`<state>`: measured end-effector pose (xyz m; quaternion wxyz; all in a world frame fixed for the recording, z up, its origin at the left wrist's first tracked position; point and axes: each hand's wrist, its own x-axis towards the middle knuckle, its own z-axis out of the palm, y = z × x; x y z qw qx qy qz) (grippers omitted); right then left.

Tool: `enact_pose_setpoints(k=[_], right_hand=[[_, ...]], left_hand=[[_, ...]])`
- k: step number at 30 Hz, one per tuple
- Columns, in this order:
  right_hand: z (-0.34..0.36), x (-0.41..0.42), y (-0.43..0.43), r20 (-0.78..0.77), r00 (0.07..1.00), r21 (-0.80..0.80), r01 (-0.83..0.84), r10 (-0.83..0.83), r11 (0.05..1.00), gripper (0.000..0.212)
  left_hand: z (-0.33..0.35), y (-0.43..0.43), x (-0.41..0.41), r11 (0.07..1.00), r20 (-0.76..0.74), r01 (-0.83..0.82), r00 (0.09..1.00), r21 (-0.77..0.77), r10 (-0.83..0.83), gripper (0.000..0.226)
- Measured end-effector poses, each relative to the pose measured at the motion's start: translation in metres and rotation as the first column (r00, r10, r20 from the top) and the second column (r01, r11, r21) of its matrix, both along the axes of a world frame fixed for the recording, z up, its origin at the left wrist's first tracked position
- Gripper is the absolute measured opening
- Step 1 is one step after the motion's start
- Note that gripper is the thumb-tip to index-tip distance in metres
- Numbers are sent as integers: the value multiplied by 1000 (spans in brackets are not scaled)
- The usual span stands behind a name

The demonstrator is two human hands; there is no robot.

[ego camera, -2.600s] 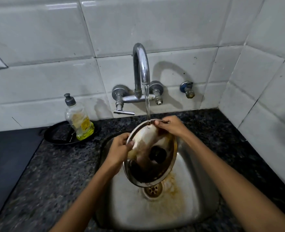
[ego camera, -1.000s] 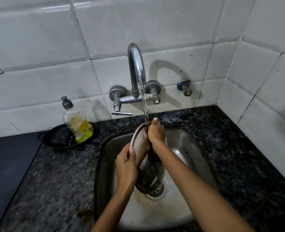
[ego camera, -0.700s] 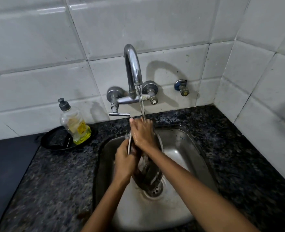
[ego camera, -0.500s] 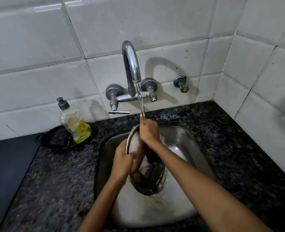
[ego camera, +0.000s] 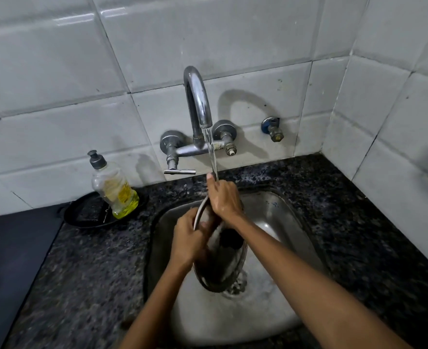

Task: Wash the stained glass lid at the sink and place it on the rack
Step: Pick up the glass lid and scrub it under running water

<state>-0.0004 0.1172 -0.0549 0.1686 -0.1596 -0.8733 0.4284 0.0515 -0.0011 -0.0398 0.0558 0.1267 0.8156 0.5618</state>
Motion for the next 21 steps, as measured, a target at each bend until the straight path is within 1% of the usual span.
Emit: enact_pose_setpoints(k=[2, 3, 4, 6, 7, 8, 10, 11, 12, 14, 15, 16, 18, 20, 21], right_hand=[[-1, -3, 14, 59, 996, -65, 76, -72, 995, 60], [-2, -2, 15, 78, 992, -62, 101, -96, 993, 63], [-3, 0, 10, 79, 993, -40, 97, -93, 995, 64], [-5, 3, -7, 30, 1000, 35, -3, 2, 999, 64], [-4, 6, -13, 26, 998, 88, -62, 60, 994, 64], [-2, 9, -14, 42, 995, 138, -97, 92, 986, 62], [-7, 9, -4, 114, 988, 176, -126, 107, 976, 55], [-12, 10, 4, 156, 983, 188, -123, 94, 974, 51], [-20, 13, 9, 209, 975, 194, -119, 78, 974, 48], [-32, 21, 12, 274, 959, 195, -126, 69, 973, 52], [-36, 26, 10, 277, 957, 207, -146, 85, 967, 55], [-37, 31, 4, 264, 958, 218, -176, 115, 960, 56], [-38, 41, -7, 194, 956, 257, -268, 222, 929, 51], [-40, 50, -11, 108, 933, 339, -359, 343, 870, 45], [-42, 52, -10, 76, 923, 356, -379, 378, 854, 42]], left_hand=[[-1, -3, 9, 997, 24, 5, 1000, 71, -6, 35], [-3, -3, 8, 997, 50, 24, 998, 71, -28, 34], [-7, -2, 5, 999, 74, 44, 996, 31, -46, 33], [-15, 1, -5, 998, 57, 15, 998, -63, -11, 22], [-19, 1, -9, 997, 33, -32, 999, -72, 35, 17], [-23, 0, -10, 996, 7, -72, 997, -50, 72, 18], [-29, -6, -8, 989, -12, -143, 990, 33, 144, 21], [-31, -11, -9, 977, 26, -187, 982, 97, 186, 24], [-34, -15, -11, 956, 95, -238, 970, 172, 225, 28], [-41, -22, -15, 901, 221, -334, 935, 277, 279, 33], [-46, -23, -15, 876, 273, -371, 917, 309, 292, 33], [-51, -24, -15, 848, 321, -408, 897, 337, 304, 31], [-59, -23, -13, 794, 415, -483, 850, 369, 325, 30], [-69, -22, -13, 742, 494, -530, 813, 410, 308, 27], [-75, -23, -15, 717, 535, -550, 794, 429, 289, 23]])
